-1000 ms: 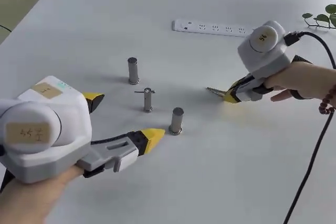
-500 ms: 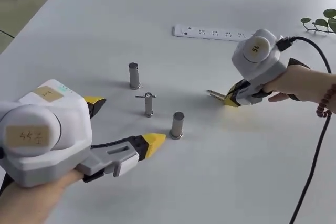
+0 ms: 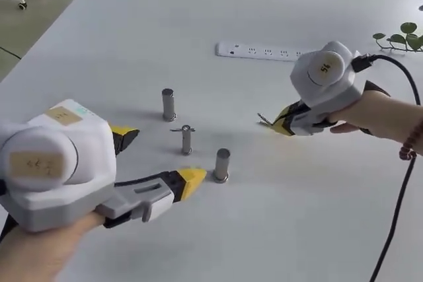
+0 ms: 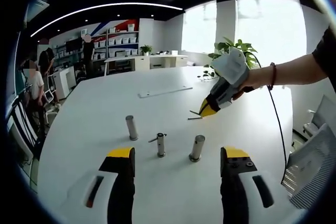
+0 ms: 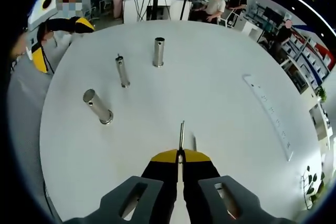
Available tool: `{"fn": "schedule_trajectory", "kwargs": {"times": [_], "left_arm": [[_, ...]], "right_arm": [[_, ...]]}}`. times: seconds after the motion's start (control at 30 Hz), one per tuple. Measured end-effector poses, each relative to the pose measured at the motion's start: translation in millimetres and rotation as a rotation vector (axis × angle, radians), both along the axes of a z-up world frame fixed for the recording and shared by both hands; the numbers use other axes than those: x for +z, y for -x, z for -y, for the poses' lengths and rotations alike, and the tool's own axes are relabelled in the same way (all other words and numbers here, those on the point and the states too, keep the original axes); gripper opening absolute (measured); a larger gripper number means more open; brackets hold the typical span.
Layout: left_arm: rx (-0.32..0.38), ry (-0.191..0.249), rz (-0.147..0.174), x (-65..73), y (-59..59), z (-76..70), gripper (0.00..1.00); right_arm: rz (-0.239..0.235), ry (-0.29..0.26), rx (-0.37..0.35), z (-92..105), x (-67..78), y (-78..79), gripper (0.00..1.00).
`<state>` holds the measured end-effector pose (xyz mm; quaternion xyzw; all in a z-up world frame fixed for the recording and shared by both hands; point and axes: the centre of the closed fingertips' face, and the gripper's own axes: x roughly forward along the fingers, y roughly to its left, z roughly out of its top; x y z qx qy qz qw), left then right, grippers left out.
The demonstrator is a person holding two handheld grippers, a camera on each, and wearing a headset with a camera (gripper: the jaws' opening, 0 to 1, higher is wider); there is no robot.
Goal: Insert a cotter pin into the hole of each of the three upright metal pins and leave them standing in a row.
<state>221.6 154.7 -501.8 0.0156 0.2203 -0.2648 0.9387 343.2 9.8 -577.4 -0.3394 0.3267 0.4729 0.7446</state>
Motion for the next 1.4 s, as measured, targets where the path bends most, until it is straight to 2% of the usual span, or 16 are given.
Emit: {"fn": "schedule_trajectory", "kwargs": {"times": [0.1,0.17,0.2,0.27,0.33,0.43,0.6,0.73,0.83,1.0,1.13,1.2,1.4], "left_arm": [[0.003,0.029,-0.006,3.3,-3.5,2.6,0.59],[0.004,0.079,-0.039,3.7,-3.8,7.1,0.54],[0.009,0.107,-0.07,2.0,-3.5,8.4,0.52],[0.0,0.117,-0.065,3.3,-5.5,9.5,0.48],[-0.011,0.131,-0.071,4.9,-5.4,13.1,0.46],[-0.033,0.169,-0.092,7.6,-5.8,20.3,0.44],[-0.061,0.189,-0.116,8.7,-5.9,28.6,0.4],[-0.075,0.198,-0.13,8.7,-5.1,32.6,0.32],[-0.081,0.199,-0.141,7.5,-4.3,35.0,0.29],[-0.101,0.212,-0.152,7.8,-2.0,40.3,0.23],[-0.119,0.229,-0.187,5.6,1.0,44.9,0.16],[-0.124,0.226,-0.182,6.2,1.5,46.4,0.16],[-0.14,0.245,-0.198,7.7,4.8,51.0,0.13]], "right_arm": [[0.029,-0.019,0.024,-9.0,13.6,11.6,0.0],[0.052,-0.03,0.046,-15.1,23.1,19.1,0.0],[0.055,-0.035,0.052,-17.7,27.6,23.4,0.0],[0.067,-0.045,0.065,-21.2,30.7,25.0,0.0],[0.082,-0.058,0.084,-26.4,38.7,33.2,0.0],[0.096,-0.07,0.117,-33.4,48.3,47.3,0.0],[0.109,-0.086,0.16,-41.6,57.0,64.8,0.0],[0.128,-0.104,0.185,-45.5,58.6,68.5,0.0],[0.137,-0.131,0.209,-52.3,64.2,79.0,0.0],[0.149,-0.143,0.258,-59.5,67.8,92.8,0.0],[0.139,-0.171,0.289,-65.6,69.7,103.8,0.0],[0.141,-0.177,0.305,-68.3,70.2,108.9,0.0],[0.153,-0.186,0.362,-73.9,73.9,123.0,0.0]]}}
